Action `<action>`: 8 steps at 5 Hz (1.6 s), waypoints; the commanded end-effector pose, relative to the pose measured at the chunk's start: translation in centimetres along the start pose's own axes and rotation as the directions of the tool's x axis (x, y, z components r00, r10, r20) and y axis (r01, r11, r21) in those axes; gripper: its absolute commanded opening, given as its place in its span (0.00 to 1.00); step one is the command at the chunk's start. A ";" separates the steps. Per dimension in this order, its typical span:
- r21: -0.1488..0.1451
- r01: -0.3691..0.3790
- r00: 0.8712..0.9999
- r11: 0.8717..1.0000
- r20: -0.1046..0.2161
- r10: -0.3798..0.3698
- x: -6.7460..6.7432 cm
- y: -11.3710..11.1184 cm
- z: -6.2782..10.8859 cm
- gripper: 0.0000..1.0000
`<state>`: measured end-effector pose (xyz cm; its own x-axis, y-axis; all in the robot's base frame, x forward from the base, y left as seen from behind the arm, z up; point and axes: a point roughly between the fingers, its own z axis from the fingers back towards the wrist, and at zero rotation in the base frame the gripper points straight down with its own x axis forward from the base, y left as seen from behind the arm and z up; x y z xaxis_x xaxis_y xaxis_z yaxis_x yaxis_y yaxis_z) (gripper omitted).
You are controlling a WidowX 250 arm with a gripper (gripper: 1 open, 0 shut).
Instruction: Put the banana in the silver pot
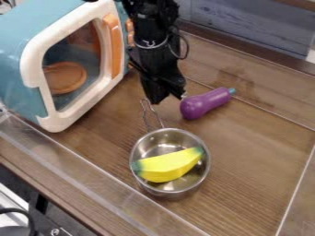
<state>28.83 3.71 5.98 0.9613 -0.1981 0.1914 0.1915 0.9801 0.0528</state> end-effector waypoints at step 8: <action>-0.024 0.087 0.995 0.996 0.045 -0.086 1.5 1.3 3.0 0.00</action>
<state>29.43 4.44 8.09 0.9400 -0.2820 0.1921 0.2824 0.9589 0.0260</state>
